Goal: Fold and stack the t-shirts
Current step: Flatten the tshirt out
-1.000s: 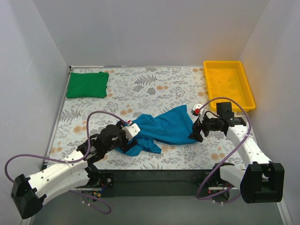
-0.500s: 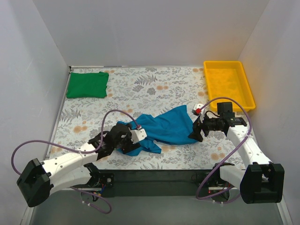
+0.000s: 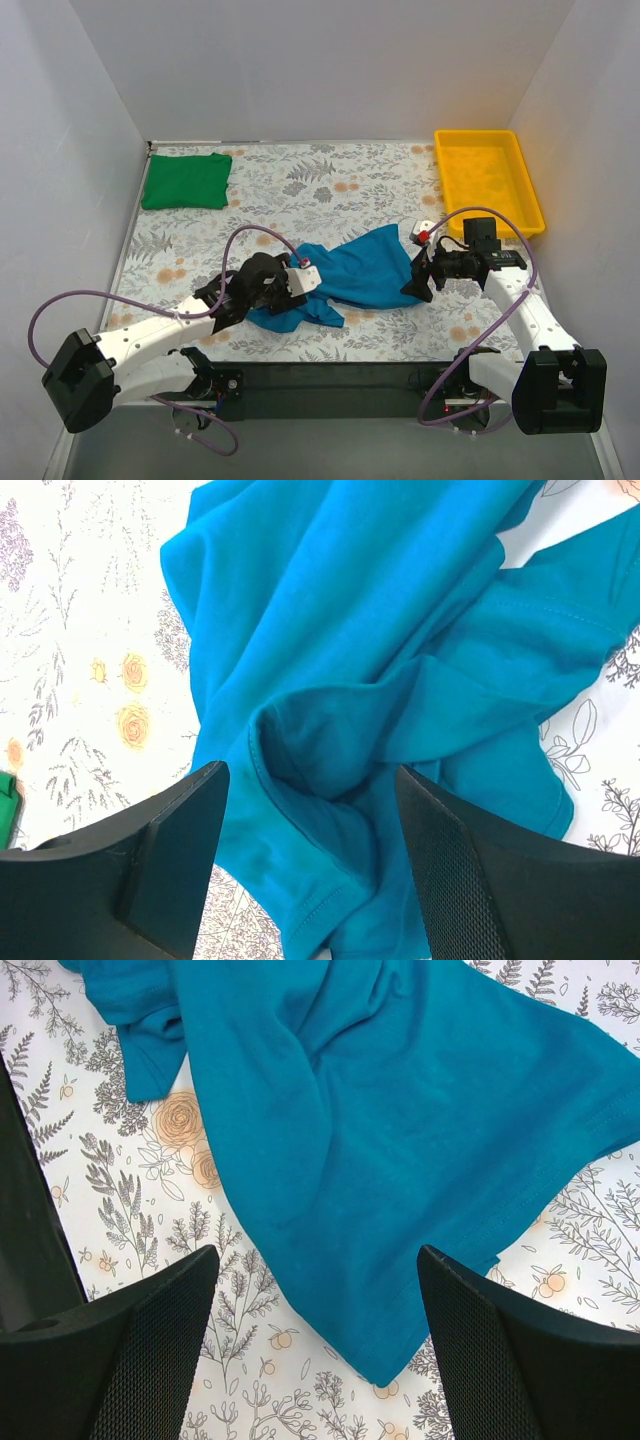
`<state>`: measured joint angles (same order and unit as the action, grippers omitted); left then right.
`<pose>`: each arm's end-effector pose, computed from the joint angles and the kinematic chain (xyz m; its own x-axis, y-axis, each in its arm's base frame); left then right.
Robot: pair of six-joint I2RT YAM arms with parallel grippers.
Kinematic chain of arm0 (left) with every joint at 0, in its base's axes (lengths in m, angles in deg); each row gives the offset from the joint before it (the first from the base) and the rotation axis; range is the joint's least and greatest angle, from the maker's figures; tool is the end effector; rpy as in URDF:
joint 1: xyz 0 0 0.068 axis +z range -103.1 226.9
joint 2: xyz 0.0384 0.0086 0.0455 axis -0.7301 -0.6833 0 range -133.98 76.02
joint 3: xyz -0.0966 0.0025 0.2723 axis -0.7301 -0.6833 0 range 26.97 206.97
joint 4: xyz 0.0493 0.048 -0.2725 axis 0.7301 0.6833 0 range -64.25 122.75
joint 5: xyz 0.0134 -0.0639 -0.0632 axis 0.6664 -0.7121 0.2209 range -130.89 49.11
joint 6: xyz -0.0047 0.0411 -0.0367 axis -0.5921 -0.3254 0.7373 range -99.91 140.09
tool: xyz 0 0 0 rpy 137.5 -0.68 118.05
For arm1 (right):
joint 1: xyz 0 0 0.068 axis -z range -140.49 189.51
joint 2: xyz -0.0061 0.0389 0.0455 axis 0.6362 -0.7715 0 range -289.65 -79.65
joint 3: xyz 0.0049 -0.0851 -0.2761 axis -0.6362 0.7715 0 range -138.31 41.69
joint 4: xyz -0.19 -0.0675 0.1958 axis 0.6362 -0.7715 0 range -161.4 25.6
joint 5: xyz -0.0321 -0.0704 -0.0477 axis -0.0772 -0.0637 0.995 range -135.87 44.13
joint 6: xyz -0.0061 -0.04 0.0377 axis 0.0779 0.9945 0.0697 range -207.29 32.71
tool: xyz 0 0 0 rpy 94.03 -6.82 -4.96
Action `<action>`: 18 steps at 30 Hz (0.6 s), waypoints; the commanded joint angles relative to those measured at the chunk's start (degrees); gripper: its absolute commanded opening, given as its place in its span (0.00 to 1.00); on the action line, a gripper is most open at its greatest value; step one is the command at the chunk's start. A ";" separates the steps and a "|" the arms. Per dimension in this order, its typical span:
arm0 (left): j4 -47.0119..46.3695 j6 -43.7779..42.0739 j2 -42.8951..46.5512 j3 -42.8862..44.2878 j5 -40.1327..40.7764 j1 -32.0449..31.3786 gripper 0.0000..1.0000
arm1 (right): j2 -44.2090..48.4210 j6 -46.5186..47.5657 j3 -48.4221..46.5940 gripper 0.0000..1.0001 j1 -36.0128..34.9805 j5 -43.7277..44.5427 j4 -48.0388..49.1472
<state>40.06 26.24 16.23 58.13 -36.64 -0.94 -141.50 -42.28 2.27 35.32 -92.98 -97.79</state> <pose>0.1514 -0.1630 0.2052 -0.5299 0.4260 -0.7333 0.6497 0.7597 -0.0281 0.2095 0.0430 0.2326 -0.2577 -0.5015 -0.8259 -0.9089 0.4159 0.0311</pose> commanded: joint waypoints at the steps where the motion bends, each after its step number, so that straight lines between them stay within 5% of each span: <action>1: -2.00 -1.41 -0.06 2.15 -1.35 0.64 0.66 | 0.23 0.43 -0.04 0.87 0.23 -1.93 0.78; 8: -3.93 -2.55 -5.77 3.82 -0.65 1.87 0.58 | -0.12 0.43 -0.04 0.86 0.23 -2.02 0.78; 18: -4.90 -2.46 -6.22 4.26 0.49 2.04 0.05 | -0.73 0.51 -0.04 0.87 0.32 -2.11 0.78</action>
<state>36.43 23.97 8.16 60.91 -36.34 0.81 -142.02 -42.26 2.27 35.37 -93.27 -97.62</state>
